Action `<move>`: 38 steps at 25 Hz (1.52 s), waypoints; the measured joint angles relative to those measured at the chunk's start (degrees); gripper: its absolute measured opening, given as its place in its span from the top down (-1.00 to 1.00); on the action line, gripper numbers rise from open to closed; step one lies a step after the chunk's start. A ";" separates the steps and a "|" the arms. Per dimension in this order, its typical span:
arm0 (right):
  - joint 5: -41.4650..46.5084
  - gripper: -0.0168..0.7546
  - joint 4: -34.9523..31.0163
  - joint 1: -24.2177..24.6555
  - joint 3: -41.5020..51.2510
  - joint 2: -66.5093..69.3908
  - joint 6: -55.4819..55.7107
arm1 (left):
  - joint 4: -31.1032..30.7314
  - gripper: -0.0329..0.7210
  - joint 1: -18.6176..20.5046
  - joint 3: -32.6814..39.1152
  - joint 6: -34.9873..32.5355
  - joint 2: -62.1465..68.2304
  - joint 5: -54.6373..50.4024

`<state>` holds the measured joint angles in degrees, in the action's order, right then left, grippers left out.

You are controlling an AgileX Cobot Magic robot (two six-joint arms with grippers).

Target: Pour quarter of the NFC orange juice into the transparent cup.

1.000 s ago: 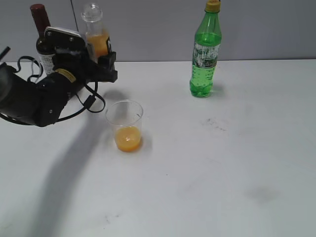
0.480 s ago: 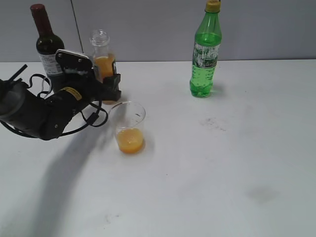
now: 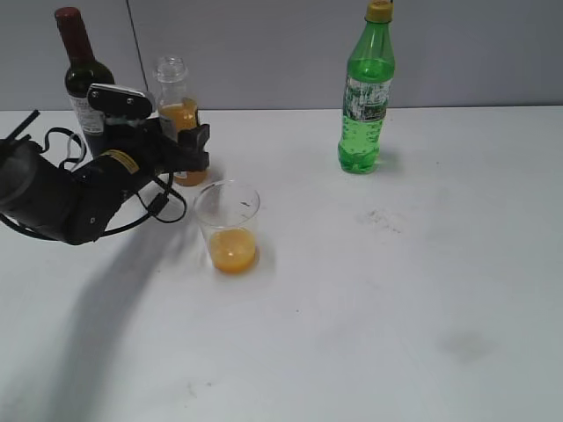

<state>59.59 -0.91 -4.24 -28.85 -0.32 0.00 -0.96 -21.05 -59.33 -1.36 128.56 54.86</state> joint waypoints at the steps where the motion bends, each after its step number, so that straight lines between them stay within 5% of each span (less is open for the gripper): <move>1: 0.00 -0.57 0.00 0.00 0.00 0.00 0.00 | -0.23 -0.51 0.00 -0.05 0.15 0.00 0.06; 11: 0.00 -0.57 0.00 0.00 0.00 0.00 0.00 | -1.37 -0.61 0.16 3.88 0.41 -4.76 -1.23; 23: 0.00 -0.57 0.00 0.00 0.00 0.00 0.00 | -3.26 -0.64 1.02 21.28 0.57 -26.09 -10.99; 31: 0.00 -0.57 0.00 0.00 0.00 0.00 0.00 | 1.60 -0.64 1.66 23.26 0.57 -45.29 -36.77; 38: 0.00 -0.57 0.00 0.00 0.00 0.00 0.00 | 5.63 -0.64 8.12 21.02 0.57 -61.05 -67.91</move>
<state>59.59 -0.91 -4.24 -28.85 -0.32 0.00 4.67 -12.94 -38.31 -0.79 67.51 -13.05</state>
